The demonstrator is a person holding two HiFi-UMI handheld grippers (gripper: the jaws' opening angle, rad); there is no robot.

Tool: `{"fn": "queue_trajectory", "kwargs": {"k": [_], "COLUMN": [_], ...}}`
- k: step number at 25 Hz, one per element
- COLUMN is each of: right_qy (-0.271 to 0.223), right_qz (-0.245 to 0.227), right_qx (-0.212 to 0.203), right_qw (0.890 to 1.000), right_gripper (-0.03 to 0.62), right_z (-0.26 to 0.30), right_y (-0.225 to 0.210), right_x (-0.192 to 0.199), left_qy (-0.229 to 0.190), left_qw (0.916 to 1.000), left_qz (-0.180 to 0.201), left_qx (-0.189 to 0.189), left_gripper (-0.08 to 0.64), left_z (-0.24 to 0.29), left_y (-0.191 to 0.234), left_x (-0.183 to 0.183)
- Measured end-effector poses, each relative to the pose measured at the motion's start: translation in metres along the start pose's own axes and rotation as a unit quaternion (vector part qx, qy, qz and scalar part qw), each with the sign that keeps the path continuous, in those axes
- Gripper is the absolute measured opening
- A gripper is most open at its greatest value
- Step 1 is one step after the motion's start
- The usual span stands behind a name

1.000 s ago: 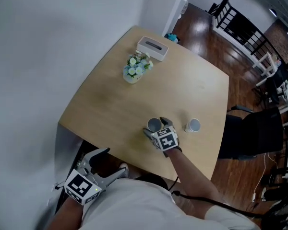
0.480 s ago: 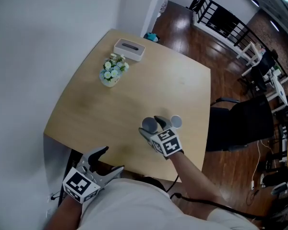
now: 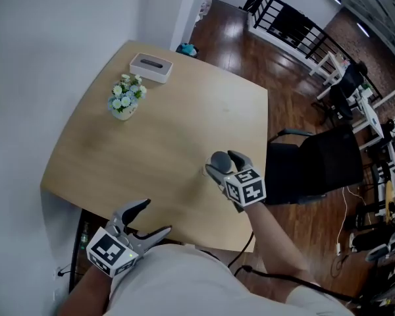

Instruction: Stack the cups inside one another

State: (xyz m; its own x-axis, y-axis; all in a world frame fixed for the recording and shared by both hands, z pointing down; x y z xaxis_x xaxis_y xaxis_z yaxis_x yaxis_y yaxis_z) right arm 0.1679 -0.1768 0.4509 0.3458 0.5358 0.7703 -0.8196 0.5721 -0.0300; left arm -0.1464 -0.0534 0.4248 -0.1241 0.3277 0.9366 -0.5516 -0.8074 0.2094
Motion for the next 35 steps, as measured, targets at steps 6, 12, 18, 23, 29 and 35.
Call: {"fn": "queue_trajectory", "kwargs": {"k": [6, 12, 18, 23, 29, 35], "right_qy": [0.002, 0.018, 0.007, -0.011, -0.025, -0.045], "right_qz": [0.000, -0.004, -0.005, -0.020, -0.030, -0.023], "right_qx": [-0.008, -0.035, -0.056, -0.096, -0.154, -0.163], "right_qw": [1.000, 0.999, 0.998, 0.995, 0.987, 0.985], "right_gripper": [0.370, 0.374, 0.376, 0.377, 0.377, 0.380], "right_z": [0.007, 0.025, 0.017, -0.016, -0.068, -0.137], "right_y": [-0.031, -0.044, -0.051, -0.045, -0.008, 0.040], "right_x": [0.019, 0.039, 0.057, 0.076, 0.110, 0.138], "left_qy": [0.002, 0.013, 0.017, 0.024, 0.033, 0.032], "left_qw": [0.9995, 0.9973, 0.9936, 0.9886, 0.9824, 0.9848], "left_qz": [-0.013, -0.021, -0.033, -0.050, -0.063, -0.050], "left_qx": [-0.029, -0.069, -0.107, -0.140, -0.173, -0.164], "left_gripper": [0.351, 0.351, 0.350, 0.350, 0.350, 0.350], "left_z": [0.011, 0.013, 0.016, 0.022, 0.019, -0.002], "left_y": [-0.019, -0.043, -0.084, -0.125, -0.168, -0.195], "left_x": [0.007, 0.008, 0.014, 0.029, 0.038, 0.041]}}
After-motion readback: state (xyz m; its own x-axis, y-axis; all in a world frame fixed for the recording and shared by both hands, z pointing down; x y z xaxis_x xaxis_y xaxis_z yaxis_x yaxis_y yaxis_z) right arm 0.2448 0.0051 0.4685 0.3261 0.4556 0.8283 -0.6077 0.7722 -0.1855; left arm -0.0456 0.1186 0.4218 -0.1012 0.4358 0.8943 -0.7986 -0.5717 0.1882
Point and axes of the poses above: the fingertips, and each gripper's own axes: z forward along the fingers, y to its left, x out of its underside, the point moved 10 cm from there along -z, backward along the fingers, and after that the axes turned 8 degrees about -x, right-handed, at the moved point
